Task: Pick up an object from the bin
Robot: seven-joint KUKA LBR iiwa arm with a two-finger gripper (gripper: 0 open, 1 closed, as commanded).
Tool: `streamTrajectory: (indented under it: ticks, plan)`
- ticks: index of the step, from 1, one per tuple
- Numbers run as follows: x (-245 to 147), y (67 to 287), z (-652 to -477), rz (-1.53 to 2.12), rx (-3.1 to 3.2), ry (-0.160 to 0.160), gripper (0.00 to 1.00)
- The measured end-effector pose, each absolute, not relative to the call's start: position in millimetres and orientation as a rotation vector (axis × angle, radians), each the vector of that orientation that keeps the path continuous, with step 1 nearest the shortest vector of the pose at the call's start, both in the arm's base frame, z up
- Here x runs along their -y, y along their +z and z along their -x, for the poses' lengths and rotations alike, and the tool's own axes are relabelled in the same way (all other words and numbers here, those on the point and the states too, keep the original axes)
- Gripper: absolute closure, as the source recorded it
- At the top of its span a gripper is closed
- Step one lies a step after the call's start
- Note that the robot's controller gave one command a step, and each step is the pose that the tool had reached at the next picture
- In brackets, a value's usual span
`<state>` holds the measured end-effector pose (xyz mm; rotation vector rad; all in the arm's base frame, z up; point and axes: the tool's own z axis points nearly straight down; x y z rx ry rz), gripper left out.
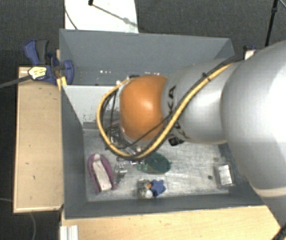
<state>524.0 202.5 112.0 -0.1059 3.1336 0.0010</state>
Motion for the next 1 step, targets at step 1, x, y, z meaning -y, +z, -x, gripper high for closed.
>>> streamTrajectory:
  ticks: [1]
  plan:
    - [-221.0,99.0,-500.6,0.765,-3.017,0.007,0.00]
